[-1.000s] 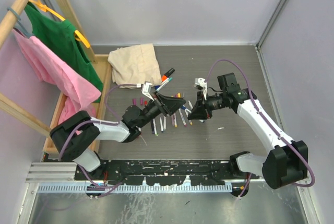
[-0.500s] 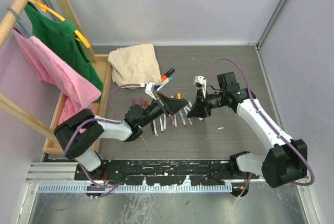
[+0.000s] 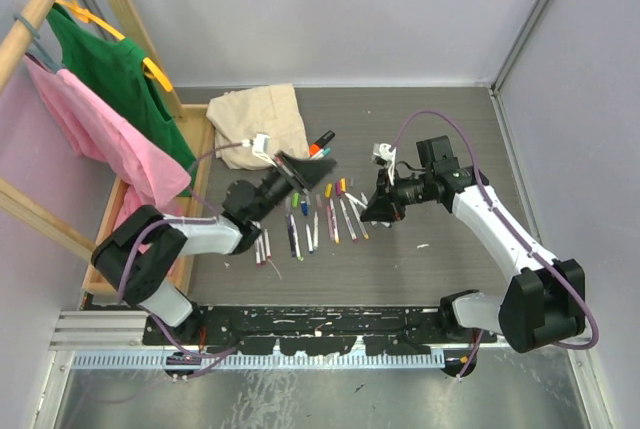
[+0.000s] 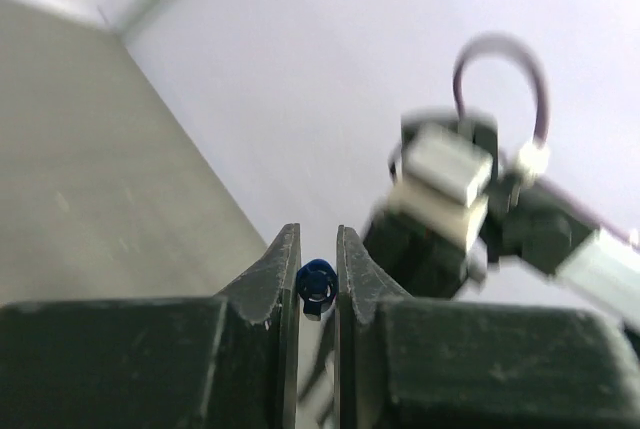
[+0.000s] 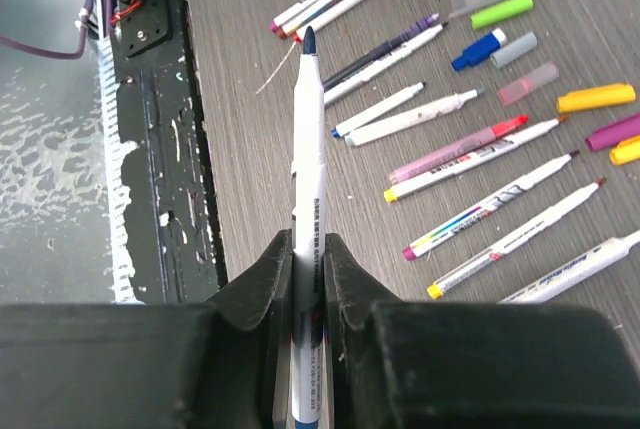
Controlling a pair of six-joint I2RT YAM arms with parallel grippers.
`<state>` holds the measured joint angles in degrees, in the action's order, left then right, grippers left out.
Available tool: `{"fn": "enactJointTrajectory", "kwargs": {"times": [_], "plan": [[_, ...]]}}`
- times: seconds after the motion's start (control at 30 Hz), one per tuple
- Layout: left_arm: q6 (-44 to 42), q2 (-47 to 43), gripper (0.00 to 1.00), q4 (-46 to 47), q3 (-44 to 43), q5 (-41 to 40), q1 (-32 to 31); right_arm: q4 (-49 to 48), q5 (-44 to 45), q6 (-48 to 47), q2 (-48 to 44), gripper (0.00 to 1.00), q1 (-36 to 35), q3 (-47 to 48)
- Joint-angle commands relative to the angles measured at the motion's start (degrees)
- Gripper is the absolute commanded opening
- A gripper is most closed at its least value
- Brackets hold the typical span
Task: Open the pen caps
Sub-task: Open the pen cap from the pen.
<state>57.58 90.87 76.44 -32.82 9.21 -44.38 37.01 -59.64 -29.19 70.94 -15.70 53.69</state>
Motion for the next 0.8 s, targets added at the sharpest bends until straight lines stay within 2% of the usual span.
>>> {"fn": "enactJointTrajectory", "kwargs": {"times": [0.0, 0.13, 0.3, 0.5, 0.6, 0.77], "plan": [[1.14, -4.09, 0.00, 3.35, -4.67, -3.13, 7.74, 2.23, 0.56, -2.27, 0.10, 0.01, 0.24, 0.89], [0.47, -5.16, 0.00, -0.52, -5.32, -2.22, 10.01, -1.12, 5.80, 0.77, -0.19, 0.01, 0.44, 0.13], [-2.99, -8.07, 0.00, -11.01, -4.58, -1.68, 10.15, -13.85, 24.95, 13.37, -1.49, 0.01, 0.86, -4.65], [-5.15, -10.36, 0.00, -27.23, -5.50, -2.95, 10.19, -23.31, 41.27, 24.45, 0.81, 0.02, 0.93, -7.99], [-5.50, -11.20, 0.00, -34.69, -6.38, -4.51, 10.19, -23.48, 45.44, 26.69, 4.01, 0.04, 0.89, -7.29], [-6.08, -12.90, 0.00, -40.75, -6.12, -7.06, 10.19, -23.96, 45.95, 28.01, 8.54, 0.08, 0.95, -6.61]]}}
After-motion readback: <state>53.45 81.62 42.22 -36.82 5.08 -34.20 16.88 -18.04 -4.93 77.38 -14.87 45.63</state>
